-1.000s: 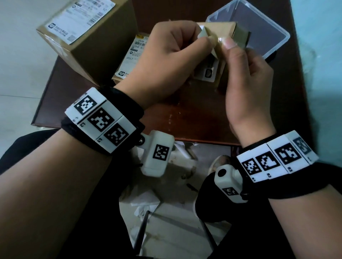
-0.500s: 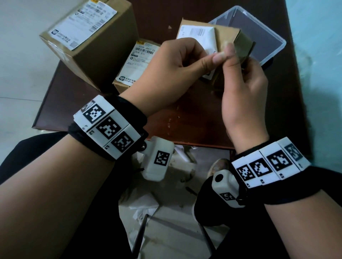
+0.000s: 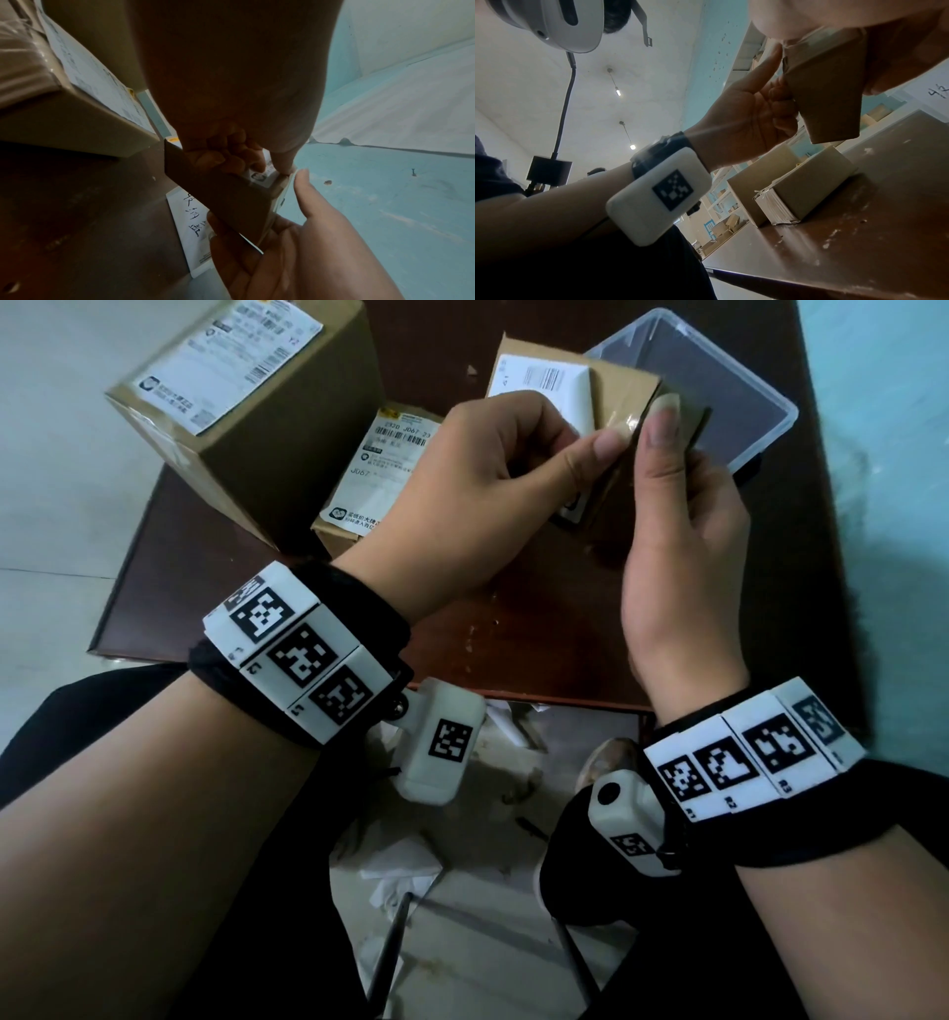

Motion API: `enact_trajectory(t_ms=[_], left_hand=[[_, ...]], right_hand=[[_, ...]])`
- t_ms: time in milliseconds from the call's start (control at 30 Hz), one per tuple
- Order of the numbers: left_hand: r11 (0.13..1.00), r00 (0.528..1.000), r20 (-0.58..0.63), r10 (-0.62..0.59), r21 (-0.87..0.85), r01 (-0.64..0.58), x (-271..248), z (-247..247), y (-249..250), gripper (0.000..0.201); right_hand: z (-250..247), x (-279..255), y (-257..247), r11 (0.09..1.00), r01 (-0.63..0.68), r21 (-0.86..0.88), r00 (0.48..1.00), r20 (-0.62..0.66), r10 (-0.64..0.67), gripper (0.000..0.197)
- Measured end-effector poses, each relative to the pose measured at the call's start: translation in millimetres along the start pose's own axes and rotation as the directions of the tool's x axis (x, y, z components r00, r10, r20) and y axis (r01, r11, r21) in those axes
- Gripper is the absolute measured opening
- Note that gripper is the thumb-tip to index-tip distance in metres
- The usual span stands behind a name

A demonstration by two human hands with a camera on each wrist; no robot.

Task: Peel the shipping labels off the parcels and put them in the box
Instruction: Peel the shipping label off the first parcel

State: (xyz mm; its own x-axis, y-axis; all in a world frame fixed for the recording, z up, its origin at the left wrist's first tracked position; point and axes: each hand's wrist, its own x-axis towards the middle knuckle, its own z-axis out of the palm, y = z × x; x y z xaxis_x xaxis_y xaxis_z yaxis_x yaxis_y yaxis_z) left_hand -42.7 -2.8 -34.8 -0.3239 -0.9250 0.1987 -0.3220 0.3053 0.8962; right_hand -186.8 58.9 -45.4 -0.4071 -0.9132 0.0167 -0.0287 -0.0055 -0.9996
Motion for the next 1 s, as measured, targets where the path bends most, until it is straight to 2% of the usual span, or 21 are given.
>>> enact_trajectory(t_ms=[167,333,533,733,1000], left_hand=[[0.994,0.993,-0.037,0.11,0.022,-0.109,-0.8,-1.9,1.5,0.032],[0.988,0.987,-0.043,0.155,0.008,-0.155,-1.0,-1.8,0.3,0.031],[0.991,0.991,-0.044,0.129,-0.018,-0.13,-2.3,-0.1,1.2,0.036],[0.989,0.982,-0.121,0.142,-0.029,-0.146,-3.7,3.6,3.5,0.031],[0.991,0.99,-0.095,0.106,-0.068,-0.113,-3.1,3.5,4.1,0.032]], right_hand=[[0.8,-2.0,-2.0,0.998,-0.024,0.051,0.999,0.023,0.023,0.04],[1.3,-2.8,-2.7,1.0,-0.009,0.027,1.0,0.022,0.008,0.037],[2.0,-4.5,-0.9,0.999,0.035,0.014,0.999,0.02,-0.035,0.025],[3.6,-4.7,0.3,0.998,0.047,0.032,0.999,0.001,-0.047,0.031],[2.6,-4.7,-2.3,0.998,0.011,0.055,1.0,-0.013,-0.01,0.033]])
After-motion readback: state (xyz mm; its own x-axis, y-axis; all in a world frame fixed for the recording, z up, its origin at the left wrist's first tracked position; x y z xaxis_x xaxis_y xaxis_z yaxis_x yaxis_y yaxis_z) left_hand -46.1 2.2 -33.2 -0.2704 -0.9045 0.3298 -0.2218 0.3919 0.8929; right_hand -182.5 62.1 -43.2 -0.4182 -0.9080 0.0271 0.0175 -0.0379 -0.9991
